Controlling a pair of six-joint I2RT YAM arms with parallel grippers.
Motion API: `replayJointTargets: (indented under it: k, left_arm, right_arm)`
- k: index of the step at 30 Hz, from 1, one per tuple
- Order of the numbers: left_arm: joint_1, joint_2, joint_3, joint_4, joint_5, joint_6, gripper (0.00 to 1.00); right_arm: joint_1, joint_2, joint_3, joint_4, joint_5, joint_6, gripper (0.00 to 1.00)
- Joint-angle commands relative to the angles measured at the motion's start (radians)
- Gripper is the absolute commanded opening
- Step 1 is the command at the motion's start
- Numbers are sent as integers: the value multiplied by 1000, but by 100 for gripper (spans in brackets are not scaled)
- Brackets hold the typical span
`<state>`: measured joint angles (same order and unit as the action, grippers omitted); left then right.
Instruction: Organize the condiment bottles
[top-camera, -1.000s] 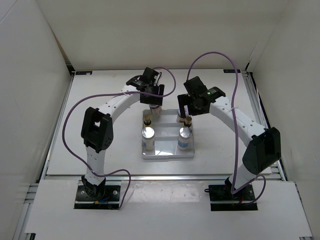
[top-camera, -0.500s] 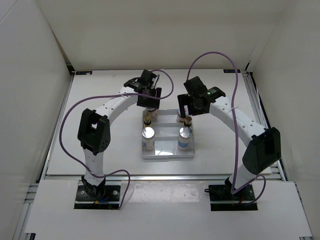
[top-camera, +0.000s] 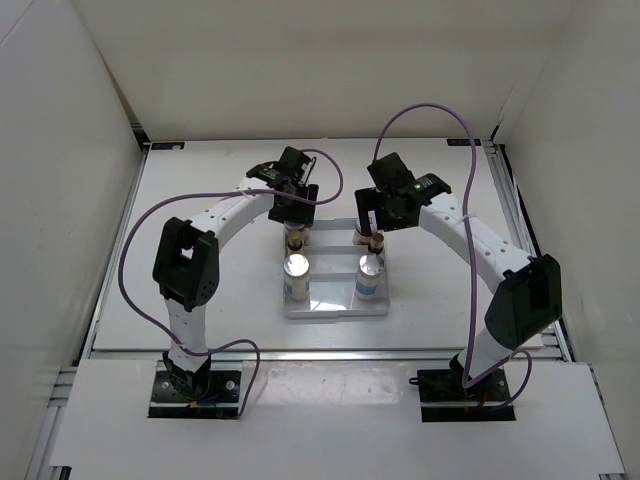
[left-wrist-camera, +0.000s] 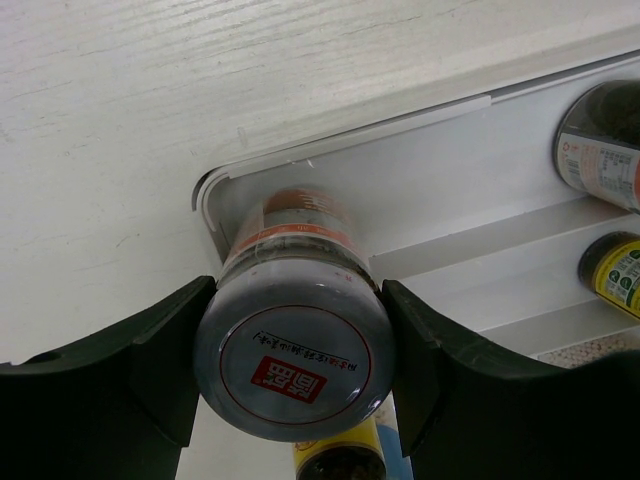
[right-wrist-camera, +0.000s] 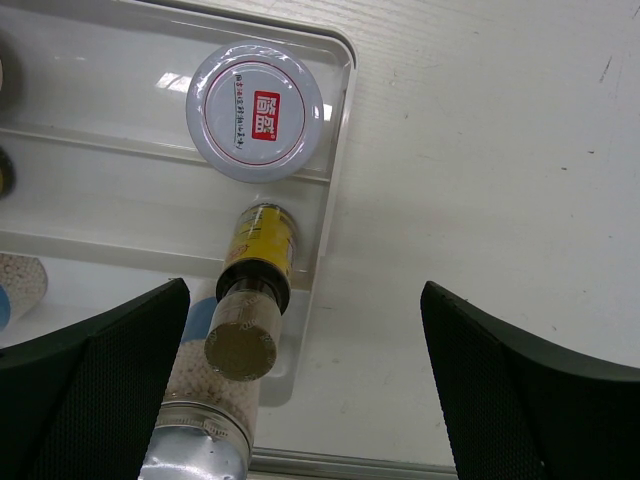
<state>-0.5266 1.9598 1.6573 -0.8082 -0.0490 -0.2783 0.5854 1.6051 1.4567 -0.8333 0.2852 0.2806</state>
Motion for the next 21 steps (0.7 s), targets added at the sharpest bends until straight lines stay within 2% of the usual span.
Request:
replayJointTargets:
  k: [1,6,13,17,21]
  left_arm:
    - [-1,-29,18,17,-26,-5,73]
    - [-1,-18,50,17,-48,-6,86]
    - [-1,1,81,17,-70,-6,93]
    - [-1,-77,90,17,-147,-6,100]
    - [51,-210,90,17,-224,4,100]
  right_arm:
    - [4,-28,-2,13,5,9,100]
    - [4,-19,8,-7,5,19,100]
    - [4,-19,8,-16,14,19,100]
    - [4,-19,8,-26,41,28,100]
    - [4,-19,40,-67,146,57,100]
